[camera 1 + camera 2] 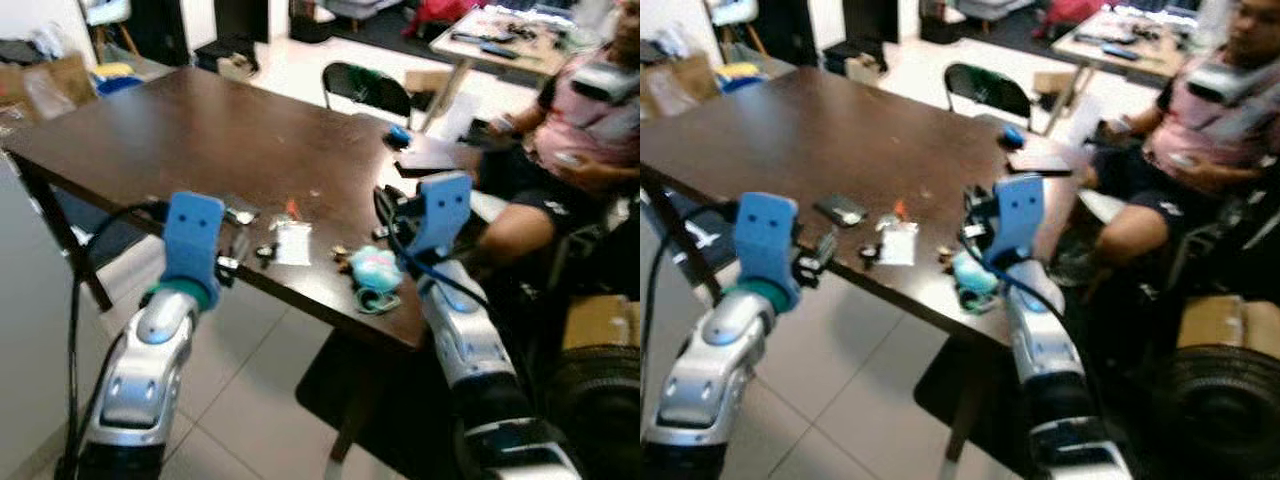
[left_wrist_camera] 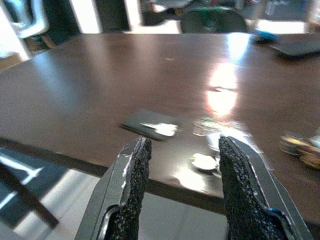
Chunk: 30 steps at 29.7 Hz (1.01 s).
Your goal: Hang keys on a hook
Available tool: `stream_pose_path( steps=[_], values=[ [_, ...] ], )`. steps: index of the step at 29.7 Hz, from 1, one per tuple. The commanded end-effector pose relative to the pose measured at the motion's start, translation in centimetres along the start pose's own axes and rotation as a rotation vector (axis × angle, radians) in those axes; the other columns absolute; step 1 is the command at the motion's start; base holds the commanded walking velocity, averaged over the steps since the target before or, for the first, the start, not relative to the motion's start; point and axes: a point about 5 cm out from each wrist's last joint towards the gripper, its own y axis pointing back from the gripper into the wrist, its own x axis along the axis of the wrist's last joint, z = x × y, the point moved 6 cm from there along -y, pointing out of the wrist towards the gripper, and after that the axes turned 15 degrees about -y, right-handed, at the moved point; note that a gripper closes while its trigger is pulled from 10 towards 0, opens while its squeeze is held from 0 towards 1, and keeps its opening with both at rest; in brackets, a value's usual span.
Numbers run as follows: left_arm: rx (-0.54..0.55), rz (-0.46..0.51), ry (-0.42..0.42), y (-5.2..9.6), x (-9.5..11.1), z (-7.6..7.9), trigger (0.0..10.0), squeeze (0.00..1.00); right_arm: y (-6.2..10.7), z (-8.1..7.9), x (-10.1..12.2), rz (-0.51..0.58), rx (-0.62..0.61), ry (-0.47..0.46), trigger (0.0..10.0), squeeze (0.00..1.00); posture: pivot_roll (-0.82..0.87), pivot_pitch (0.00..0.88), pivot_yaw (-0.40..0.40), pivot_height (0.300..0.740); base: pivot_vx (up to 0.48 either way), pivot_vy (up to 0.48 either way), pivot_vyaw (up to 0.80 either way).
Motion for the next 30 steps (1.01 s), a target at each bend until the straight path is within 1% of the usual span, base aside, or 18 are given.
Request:
stream_pose_path(
  steps=[1,8,11,12,13,14,16,17,19,21,23,24,25,26,27,28,29,30],
  values=[
    [-0.015,-0.007,0.015,0.0,-0.2,0.8,10.0,0.0,0.6,1.4,0.0,-0.003,-0.039,0.002,10.0,0.0,0.11,0.075,0.049,0.74,0.435,0.0,0.0],
    [-0.013,-0.006,0.019,-0.1,-0.2,0.8,10.0,0.0,0.7,1.4,0.0,-0.002,-0.037,0.004,10.0,0.0,0.1,0.07,0.05,0.74,0.397,0.0,0.0],
    [-0.035,-0.014,0.007,-0.1,-0.3,1.0,10.0,0.0,0.7,1.4,0.0,-0.001,-0.036,0.008,10.0,0.0,0.1,0.068,0.051,0.74,0.0,0.0,0.0],
    [-0.097,-0.005,-0.027,0.1,-0.3,1.8,10.0,0.0,0.7,1.5,0.0,-0.006,-0.034,0.01,10.0,0.0,0.1,0.066,0.049,0.74,0.0,0.0,0.0],
    [-0.097,-0.005,-0.027,0.1,-0.3,1.8,10.0,0.0,0.7,1.5,0.0,-0.006,-0.034,0.01,10.0,0.0,0.1,0.066,0.049,0.74,0.0,0.0,0.0],
    [-0.189,0.04,-0.136,0.6,0.0,3.0,10.0,0.0,0.8,1.6,-0.2,-0.023,-0.025,0.033,10.0,0.0,0.1,0.065,0.048,0.74,0.0,0.0,0.0],
    [-0.189,0.04,-0.136,0.6,0.0,3.0,10.0,0.0,0.8,1.6,-0.2,-0.023,-0.025,0.033,10.0,0.0,0.1,0.065,0.048,0.74,0.0,0.0,0.0],
    [-0.356,0.068,-0.421,1.9,-1.0,4.8,10.0,0.0,1.1,2.8,-0.9,-0.089,-0.021,0.079,10.0,0.0,0.1,0.063,0.043,0.74,0.0,0.0,0.0],
    [-0.356,0.068,-0.421,1.9,-1.0,4.8,10.0,0.0,1.1,2.8,-0.9,-0.089,-0.021,0.079,10.0,0.0,0.1,0.063,0.043,0.74,0.0,0.0,0.0],
    [-0.457,0.062,-0.571,2.8,-2.2,5.6,10.0,0.0,1.4,3.7,-1.5,-0.144,-0.019,0.113,10.0,0.0,0.1,0.062,0.042,0.74,0.0,0.0,0.0],
    [-0.457,0.062,-0.571,2.8,-2.2,5.6,10.0,0.0,1.4,3.7,-1.5,-0.144,-0.019,0.113,10.0,0.0,0.1,0.062,0.042,0.74,0.0,0.0,0.0],
    [-0.525,0.059,-0.614,3.5,-2.7,6.3,10.0,0.0,1.5,4.0,-1.6,-0.157,-0.022,0.121,10.0,0.0,0.1,0.062,0.042,0.74,0.0,0.0,0.0],
    [-0.525,0.059,-0.614,3.5,-2.7,6.3,10.0,0.0,1.5,4.0,-1.6,-0.157,-0.022,0.121,10.0,0.0,0.1,0.062,0.042,0.74,0.0,0.0,0.0],
    [-0.586,0.045,-0.67,4.2,-3.5,6.9,10.0,0.0,1.4,4.4,-1.4,-0.156,-0.031,0.123,10.0,0.0,0.1,0.062,0.043,0.74,0.0,0.0,0.0],
    [-0.586,0.045,-0.67,4.2,-3.5,6.9,10.0,0.0,1.4,4.4,-1.4,-0.156,-0.031,0.123,10.0,0.0,0.1,0.062,0.043,0.74,0.0,0.0,0.0],
    [-0.623,0.024,-0.702,4.7,-4.3,7.2,10.0,0.0,1.3,4.7,-1.1,-0.152,-0.041,0.126,10.0,0.0,0.1,0.063,0.044,0.74,0.0,0.0,0.0],
    [-0.611,-0.005,-0.719,4.5,-4.9,7.0,10.0,0.0,1.2,4.9,-0.8,-0.141,-0.049,0.115,10.0,0.0,0.1,0.065,0.046,0.74,0.0,0.0,0.0],
    [-0.611,-0.005,-0.719,4.5,-4.9,7.0,10.0,0.0,1.2,4.9,-0.8,-0.141,-0.049,0.115,10.0,0.0,0.1,0.065,0.046,0.74,0.0,0.0,0.0]
  ],
)
